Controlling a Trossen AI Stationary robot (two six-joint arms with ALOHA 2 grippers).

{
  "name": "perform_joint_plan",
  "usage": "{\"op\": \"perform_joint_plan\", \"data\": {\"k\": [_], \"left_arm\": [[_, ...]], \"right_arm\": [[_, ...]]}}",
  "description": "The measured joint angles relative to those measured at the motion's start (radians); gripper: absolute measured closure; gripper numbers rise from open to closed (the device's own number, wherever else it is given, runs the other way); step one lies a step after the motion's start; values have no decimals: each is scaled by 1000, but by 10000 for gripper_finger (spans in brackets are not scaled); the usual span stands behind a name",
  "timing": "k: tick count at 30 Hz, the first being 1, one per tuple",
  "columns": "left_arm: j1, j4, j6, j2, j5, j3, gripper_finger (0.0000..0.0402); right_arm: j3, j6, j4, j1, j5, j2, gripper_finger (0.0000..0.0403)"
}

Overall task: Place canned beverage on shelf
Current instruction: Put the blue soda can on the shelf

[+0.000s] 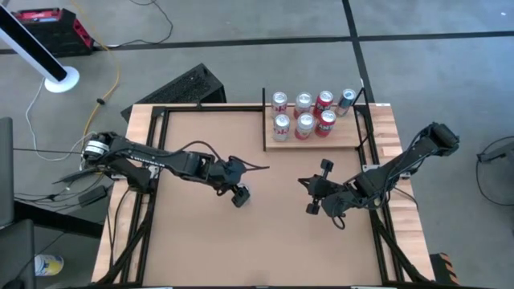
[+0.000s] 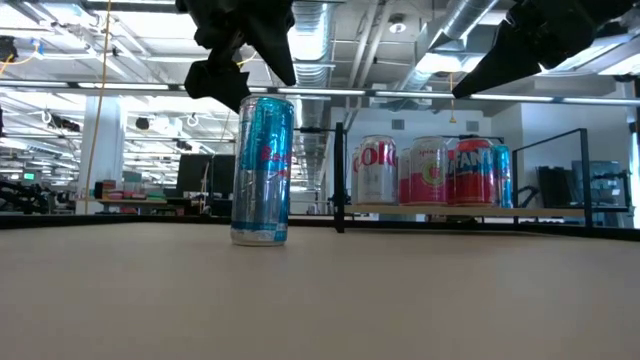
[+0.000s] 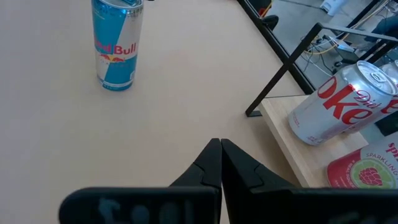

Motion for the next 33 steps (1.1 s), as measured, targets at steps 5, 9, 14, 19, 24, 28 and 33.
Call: {"op": "perform_joint_plan", "data": {"k": [5, 9, 14, 19, 24, 28, 33], "left_arm": [[0, -8, 11, 0, -9, 0, 56], [-7, 0, 18, 14, -9, 0, 56], [-16, -9, 34, 57, -3, 13, 56], [-14, -37, 48, 67, -20, 37, 56], [-14, -63, 47, 67, -43, 38, 56], [-14, -67, 48, 79, -37, 39, 56], [-14, -68, 60, 79, -33, 39, 56]], "right_arm": [[0, 0, 0, 0, 0, 0, 378], [0, 0, 1, 0, 0, 0, 378], [0, 0, 1, 0, 0, 0, 378], [0, 1, 3, 0, 1, 0, 378], [0, 1, -3, -6, 0, 0, 378], [0, 1, -2, -14, 0, 0, 378], [0, 1, 0, -14, 0, 0, 378]]}}
